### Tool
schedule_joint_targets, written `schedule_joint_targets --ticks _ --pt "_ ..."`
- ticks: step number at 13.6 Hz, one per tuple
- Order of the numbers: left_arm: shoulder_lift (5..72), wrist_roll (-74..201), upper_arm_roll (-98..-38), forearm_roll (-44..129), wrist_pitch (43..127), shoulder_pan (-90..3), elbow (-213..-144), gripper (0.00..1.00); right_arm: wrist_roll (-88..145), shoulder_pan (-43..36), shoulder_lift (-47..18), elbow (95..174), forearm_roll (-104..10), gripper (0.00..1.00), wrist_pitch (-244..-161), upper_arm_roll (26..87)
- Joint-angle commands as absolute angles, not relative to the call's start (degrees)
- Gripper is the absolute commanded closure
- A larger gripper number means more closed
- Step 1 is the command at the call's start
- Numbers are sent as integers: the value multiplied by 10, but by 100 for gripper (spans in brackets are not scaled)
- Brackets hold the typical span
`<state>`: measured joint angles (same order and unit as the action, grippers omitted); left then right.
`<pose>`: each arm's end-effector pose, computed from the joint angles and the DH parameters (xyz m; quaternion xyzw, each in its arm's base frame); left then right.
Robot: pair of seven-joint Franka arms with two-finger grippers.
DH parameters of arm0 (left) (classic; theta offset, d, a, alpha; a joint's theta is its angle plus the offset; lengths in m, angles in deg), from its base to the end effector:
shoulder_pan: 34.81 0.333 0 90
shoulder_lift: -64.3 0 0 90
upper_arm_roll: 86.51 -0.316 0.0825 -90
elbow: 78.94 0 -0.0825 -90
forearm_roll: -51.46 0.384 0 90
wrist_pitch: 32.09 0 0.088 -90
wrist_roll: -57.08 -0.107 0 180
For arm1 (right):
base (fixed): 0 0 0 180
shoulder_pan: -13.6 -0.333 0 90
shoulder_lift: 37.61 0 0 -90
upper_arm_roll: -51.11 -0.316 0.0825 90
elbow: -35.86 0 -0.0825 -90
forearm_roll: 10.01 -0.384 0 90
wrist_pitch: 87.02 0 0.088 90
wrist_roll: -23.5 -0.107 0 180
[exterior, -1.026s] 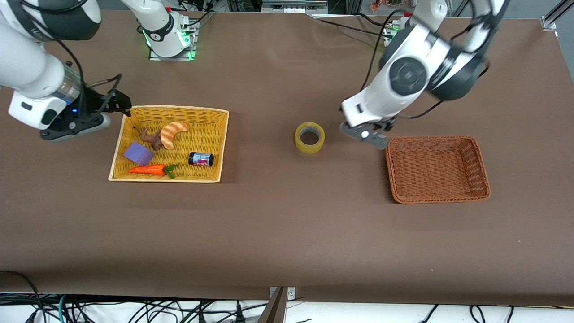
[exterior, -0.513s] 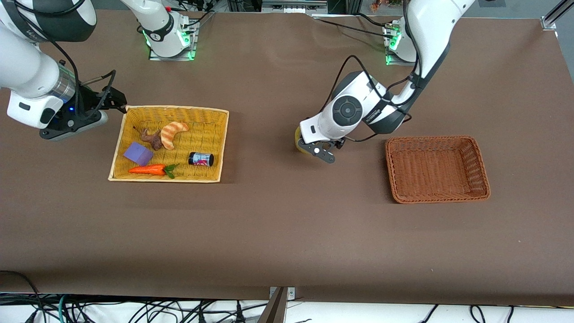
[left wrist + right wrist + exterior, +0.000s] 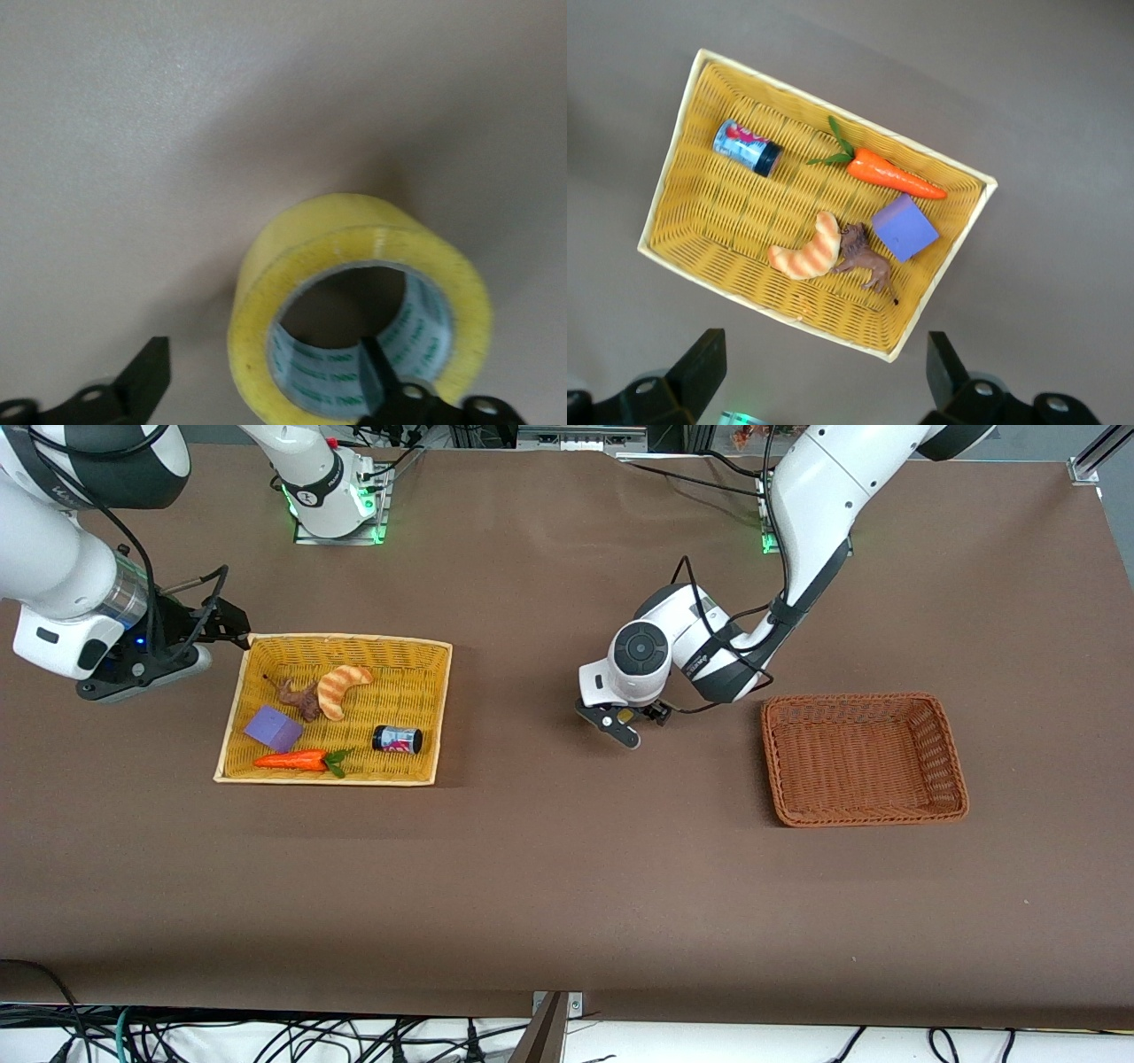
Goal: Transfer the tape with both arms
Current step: 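Reach the left gripper to the tape while the right gripper withdraws, then grasp the tape roll rim with the left gripper and lift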
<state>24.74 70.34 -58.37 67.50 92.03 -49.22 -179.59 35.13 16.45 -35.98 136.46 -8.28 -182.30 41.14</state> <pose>0.4933 -0.4084 0.1974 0.9465 -0.3056 -0.1037 0.0007 0.5547 0.0653 0.5292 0.9844 0.1650 -0.0608 0.0101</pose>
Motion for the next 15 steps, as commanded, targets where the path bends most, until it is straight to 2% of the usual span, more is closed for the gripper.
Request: schedule_joint_targets --ticks 1,2,3,7,13,15 --pt "233 711 -585 700 926 -496 -1788 87 260 172 -381 1383 -93 0 -1827 410" --pt "233 711 -586 702 927 -496 -1788 96 252 172 -381 1383 -93 0 -1829 410" --pt "233 710 -585 704 927 -496 -1788 100 252 172 -382 1383 -93 0 -1833 415" --pt "258 704 -581 703 914 -486 -1783 100 252 172 -380 1383 -92 0 -1843 429" --pt "405 705 -582 693 698 -459 -1773 100 260 170 -375 1377 -92 0 -1841 454" --pt "421 703 -587 702 633 -413 -1759 100 260 166 -373 1377 -91 0 -1847 454"
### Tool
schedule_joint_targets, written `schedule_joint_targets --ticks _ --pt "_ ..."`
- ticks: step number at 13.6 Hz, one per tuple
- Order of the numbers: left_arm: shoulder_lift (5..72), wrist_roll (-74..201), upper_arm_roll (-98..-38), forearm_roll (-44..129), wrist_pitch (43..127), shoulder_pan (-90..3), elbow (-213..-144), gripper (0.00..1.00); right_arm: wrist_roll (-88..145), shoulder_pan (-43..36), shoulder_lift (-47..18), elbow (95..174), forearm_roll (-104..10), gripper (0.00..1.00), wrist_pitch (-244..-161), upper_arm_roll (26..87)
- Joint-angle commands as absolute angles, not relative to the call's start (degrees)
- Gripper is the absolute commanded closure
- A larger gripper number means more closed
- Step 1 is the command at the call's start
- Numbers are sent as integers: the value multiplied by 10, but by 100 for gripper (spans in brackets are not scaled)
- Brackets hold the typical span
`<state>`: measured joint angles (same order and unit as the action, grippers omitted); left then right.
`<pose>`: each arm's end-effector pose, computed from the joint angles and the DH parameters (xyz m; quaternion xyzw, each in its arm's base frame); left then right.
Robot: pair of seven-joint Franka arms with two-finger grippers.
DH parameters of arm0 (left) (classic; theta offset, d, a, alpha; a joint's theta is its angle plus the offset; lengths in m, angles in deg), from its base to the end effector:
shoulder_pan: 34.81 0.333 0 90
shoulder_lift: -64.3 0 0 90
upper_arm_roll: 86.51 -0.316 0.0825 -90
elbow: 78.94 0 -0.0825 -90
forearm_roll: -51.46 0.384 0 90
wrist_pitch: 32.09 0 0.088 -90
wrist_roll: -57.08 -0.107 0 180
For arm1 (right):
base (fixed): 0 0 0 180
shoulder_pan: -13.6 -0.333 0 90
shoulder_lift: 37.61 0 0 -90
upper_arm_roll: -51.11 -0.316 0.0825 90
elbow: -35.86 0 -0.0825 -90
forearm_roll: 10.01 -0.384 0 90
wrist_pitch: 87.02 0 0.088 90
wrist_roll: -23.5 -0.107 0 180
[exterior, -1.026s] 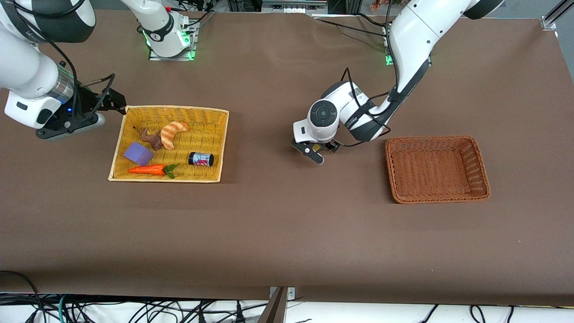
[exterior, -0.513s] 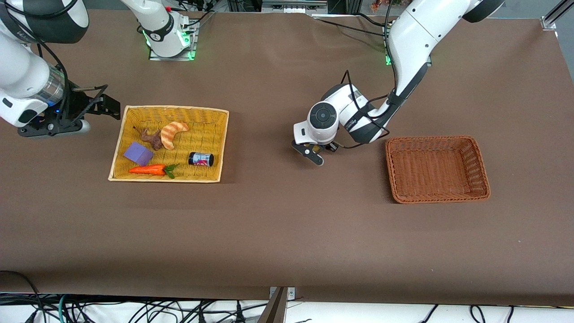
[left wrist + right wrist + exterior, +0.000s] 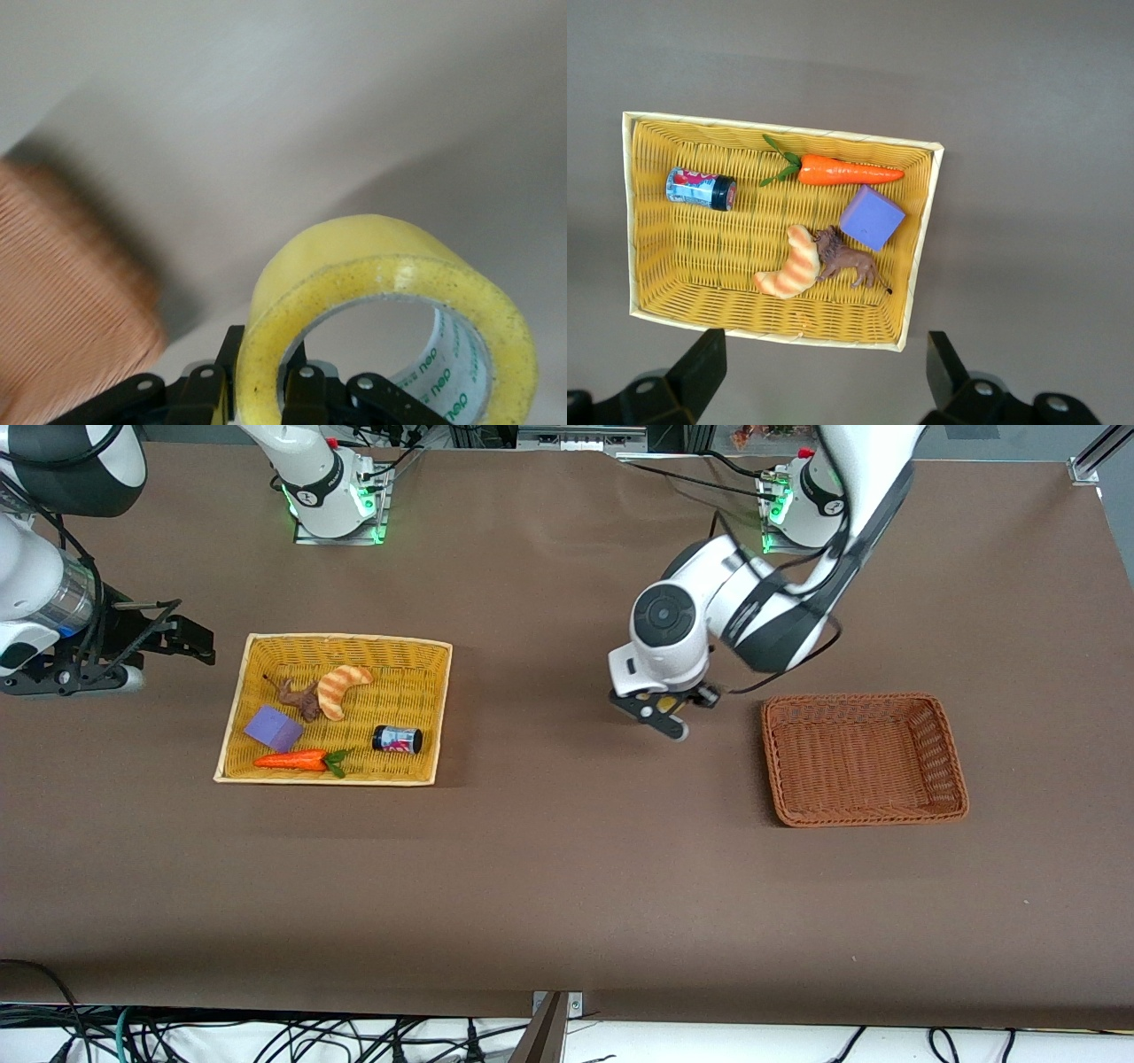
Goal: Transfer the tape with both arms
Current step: 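Grasp the tape roll rim with the left gripper and lift, then carry the tape roll into the wicker basket and release it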
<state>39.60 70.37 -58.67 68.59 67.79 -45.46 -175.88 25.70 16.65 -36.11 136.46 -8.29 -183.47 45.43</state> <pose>0.5185 -0.3432 0.3481 -0.9513 0.2604 0.1260 0.1068 0.5601 0.0223 0.5319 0.9977 0.0445 -0.0492 0.0137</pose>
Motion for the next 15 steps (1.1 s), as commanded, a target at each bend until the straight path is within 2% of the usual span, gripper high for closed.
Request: schedule_joint_targets --ticks 1,3,5,7,11,13,14,15 --pt "420 703 -587 702 627 -379 -1750 100 260 156 -373 1376 -90 0 -1848 456" --pt "414 685 -589 703 627 -307 -1752 100 260 153 -373 1370 -88 0 -1847 461" --pt "380 676 -588 721 647 -241 -1753 100 260 153 -373 1373 -87 0 -1845 461" --pt "341 683 -589 784 689 -223 -1762 100 260 153 -373 1372 -87 0 -1844 460" --pt "298 679 -587 795 736 -178 -1768 100 260 153 -374 1370 -87 0 -1841 458" --pt "297 679 -587 795 737 -178 -1765 75 260 153 -374 1370 -88 0 -1841 458" --pt "298 678 -587 795 736 -180 -1763 20 260 153 -374 1370 -88 0 -1841 458" --pt "302 675 -586 795 736 -179 -1761 0 260 153 -374 1370 -89 0 -1841 458"
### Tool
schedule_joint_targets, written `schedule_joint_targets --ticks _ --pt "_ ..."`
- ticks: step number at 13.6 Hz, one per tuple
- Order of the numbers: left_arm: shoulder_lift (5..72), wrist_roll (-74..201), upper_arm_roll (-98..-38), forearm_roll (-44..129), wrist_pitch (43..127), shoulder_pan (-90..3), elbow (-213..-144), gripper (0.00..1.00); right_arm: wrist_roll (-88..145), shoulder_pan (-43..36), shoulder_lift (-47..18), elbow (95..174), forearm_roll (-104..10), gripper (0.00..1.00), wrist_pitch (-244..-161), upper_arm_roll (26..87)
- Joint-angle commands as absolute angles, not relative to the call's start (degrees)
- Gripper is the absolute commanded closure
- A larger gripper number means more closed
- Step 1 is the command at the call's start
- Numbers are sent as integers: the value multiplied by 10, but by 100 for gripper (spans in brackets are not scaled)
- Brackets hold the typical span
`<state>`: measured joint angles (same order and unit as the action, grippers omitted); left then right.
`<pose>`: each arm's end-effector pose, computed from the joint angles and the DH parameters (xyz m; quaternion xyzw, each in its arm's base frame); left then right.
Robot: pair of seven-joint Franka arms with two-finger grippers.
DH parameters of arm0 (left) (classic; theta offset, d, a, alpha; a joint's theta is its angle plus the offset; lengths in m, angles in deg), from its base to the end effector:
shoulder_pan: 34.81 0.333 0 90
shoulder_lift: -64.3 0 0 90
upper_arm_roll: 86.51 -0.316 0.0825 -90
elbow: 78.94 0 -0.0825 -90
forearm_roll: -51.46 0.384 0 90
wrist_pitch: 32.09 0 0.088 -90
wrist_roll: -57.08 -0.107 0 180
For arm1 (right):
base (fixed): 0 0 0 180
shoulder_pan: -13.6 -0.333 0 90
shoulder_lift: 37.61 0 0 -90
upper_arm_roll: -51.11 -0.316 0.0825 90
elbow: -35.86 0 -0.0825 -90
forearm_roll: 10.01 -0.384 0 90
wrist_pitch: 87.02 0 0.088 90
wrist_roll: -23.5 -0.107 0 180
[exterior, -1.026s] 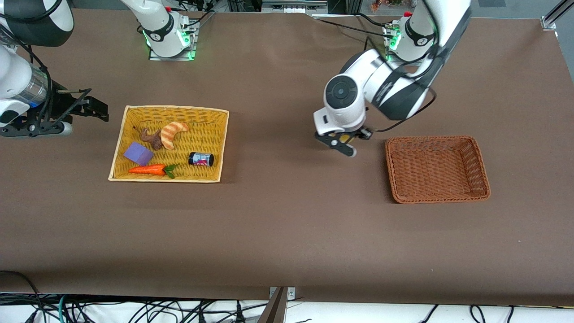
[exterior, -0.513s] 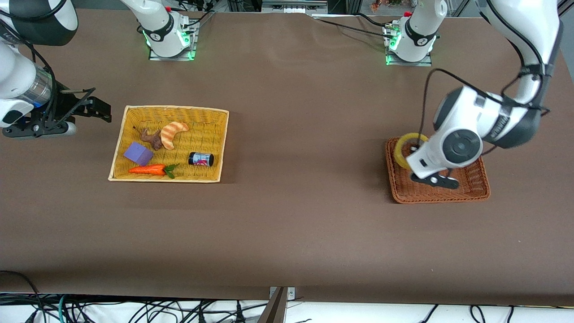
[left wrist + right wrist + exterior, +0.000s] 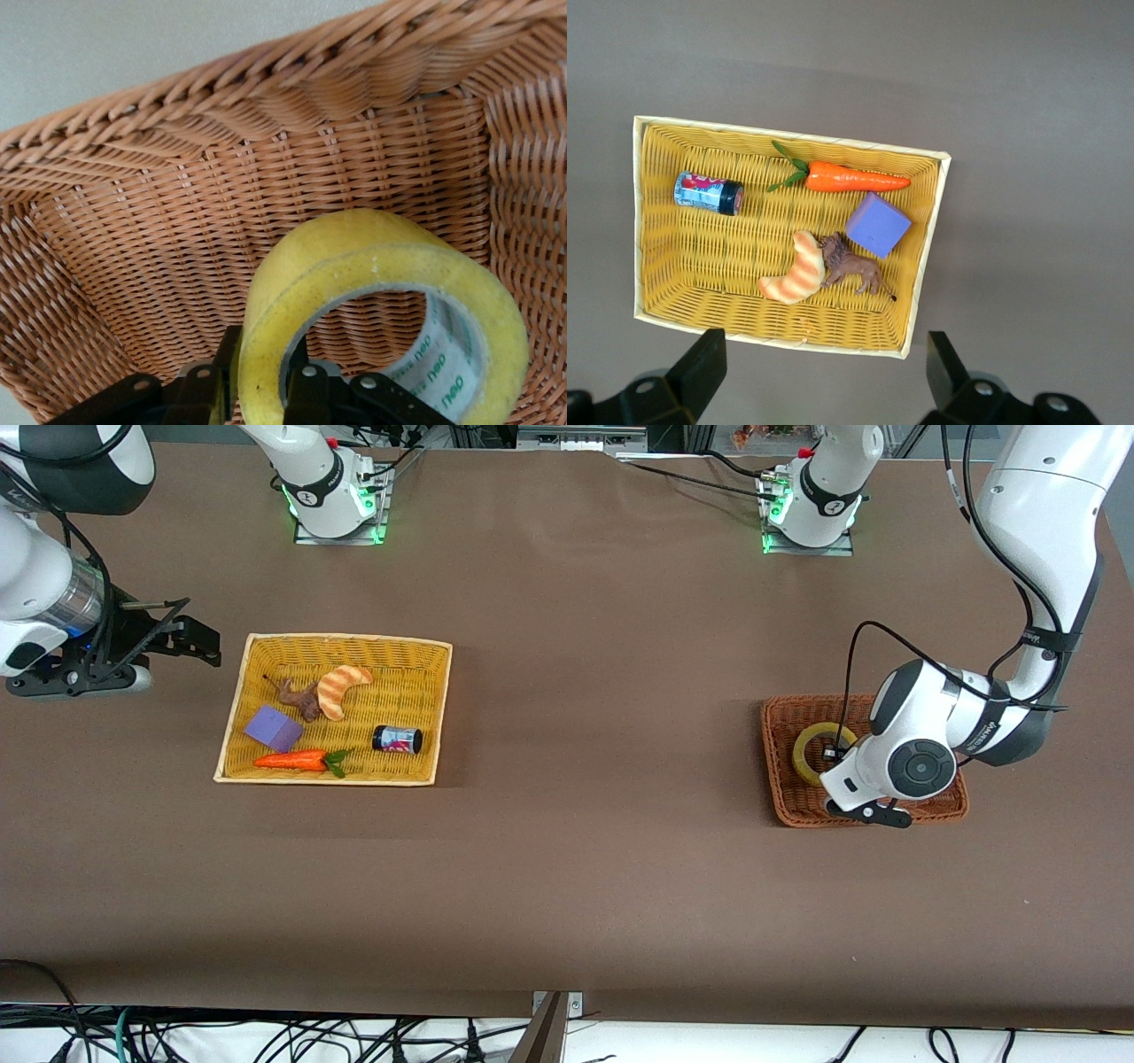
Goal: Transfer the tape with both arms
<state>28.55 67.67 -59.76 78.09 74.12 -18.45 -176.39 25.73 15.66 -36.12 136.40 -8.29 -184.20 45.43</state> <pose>0.6269 -0.0546 0.2362 -0.9751 0.0948 0.1732 0.1008 0.5612 0.0321 0.5334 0.9976 0.0535 -0.0421 0.0140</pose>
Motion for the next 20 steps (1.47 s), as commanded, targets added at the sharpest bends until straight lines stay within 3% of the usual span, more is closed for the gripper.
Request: schedule_joint_targets --ticks 1,6,11,18,19,20 --pt "307 675 -582 793 736 -179 -1755 0 260 153 -375 1370 -89 0 -1840 458" --pt "399 682 -562 725 679 -180 -1696 0 260 151 -373 1350 -90 0 -1839 458" --pt "429 683 -536 665 527 -177 -1517 0 263 150 -370 1349 -87 0 -1840 457" --pt "428 682 -542 613 525 -145 -1501 0 276 149 -363 1339 -85 0 -1830 450" --pt "434 677 -562 584 527 -151 -1505 0 276 149 -363 1339 -85 0 -1830 450" --pt "454 676 -623 564 532 -200 -1513 0 276 149 -363 1339 -85 0 -1829 450"
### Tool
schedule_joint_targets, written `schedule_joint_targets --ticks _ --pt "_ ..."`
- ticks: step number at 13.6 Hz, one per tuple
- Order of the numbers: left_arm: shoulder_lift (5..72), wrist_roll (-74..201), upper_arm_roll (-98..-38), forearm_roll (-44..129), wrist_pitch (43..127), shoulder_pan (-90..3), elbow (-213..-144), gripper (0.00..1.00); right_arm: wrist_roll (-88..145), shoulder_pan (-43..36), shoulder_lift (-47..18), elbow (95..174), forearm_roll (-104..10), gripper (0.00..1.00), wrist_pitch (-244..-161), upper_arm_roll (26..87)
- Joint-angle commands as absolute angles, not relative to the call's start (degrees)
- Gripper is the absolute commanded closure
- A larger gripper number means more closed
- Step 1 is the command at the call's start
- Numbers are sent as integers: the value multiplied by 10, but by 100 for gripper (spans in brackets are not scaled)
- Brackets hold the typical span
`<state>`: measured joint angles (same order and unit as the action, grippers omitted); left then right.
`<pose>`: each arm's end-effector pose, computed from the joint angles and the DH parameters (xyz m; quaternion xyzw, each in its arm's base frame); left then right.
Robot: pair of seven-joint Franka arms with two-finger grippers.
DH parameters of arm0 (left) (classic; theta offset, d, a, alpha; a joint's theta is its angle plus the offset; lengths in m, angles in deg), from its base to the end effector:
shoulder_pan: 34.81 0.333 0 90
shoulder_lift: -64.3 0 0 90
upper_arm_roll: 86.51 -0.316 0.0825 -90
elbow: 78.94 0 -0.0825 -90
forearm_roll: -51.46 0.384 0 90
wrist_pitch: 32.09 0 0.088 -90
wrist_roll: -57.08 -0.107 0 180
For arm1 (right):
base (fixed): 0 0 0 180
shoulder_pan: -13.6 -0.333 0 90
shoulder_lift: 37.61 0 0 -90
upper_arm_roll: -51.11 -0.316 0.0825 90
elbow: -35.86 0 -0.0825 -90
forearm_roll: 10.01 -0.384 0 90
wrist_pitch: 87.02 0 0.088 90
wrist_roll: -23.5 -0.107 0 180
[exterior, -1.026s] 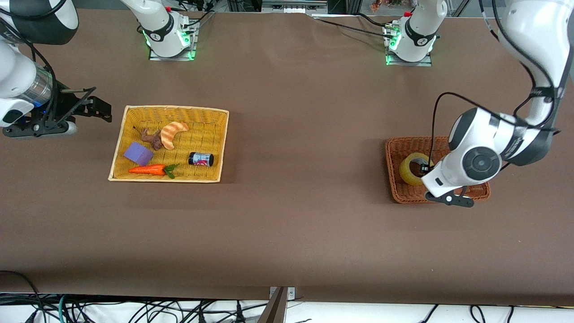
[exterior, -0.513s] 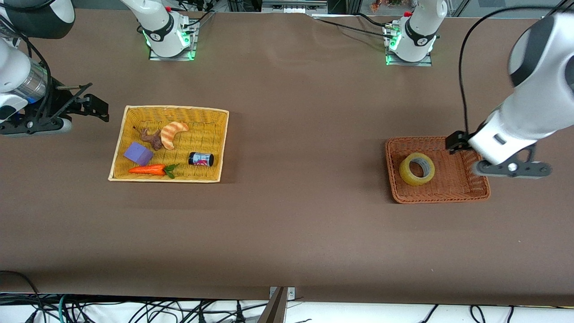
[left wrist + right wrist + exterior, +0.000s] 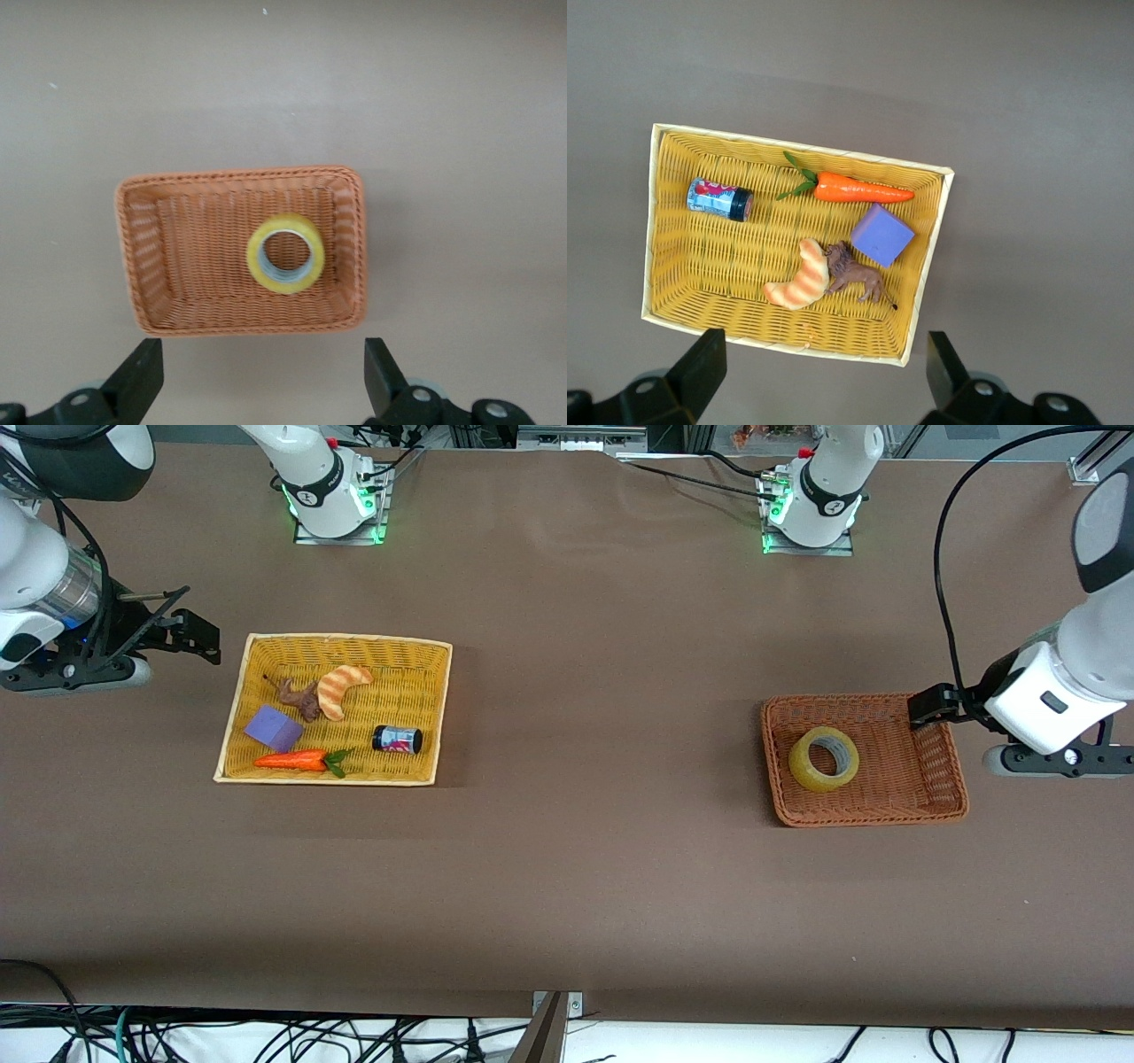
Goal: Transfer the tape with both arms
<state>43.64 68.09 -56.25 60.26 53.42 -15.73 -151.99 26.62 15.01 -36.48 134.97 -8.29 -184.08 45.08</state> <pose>0.6400 -0.0477 0.5625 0.9987 0.0107 -0.0500 0.0036 0.5616 0.0421 0.5486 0.9971 0.0697 -0.0275 0.0142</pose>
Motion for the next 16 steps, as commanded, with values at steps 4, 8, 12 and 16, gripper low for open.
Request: schedule_joint_targets --ticks 4,8,12,16 --pt "562 611 -812 494 631 -335 -1660 0 281 150 -362 1339 -85 0 -1829 450" --pt "649 589 -828 518 697 -353 -1782 0 282 150 -361 1340 -85 0 -1829 450" --pt "648 621 -831 523 691 -356 -1781 0 282 150 -360 1340 -85 0 -1829 450" --pt "649 616 -833 517 686 -360 -1782 0 282 150 -360 1340 -85 0 -1826 450"
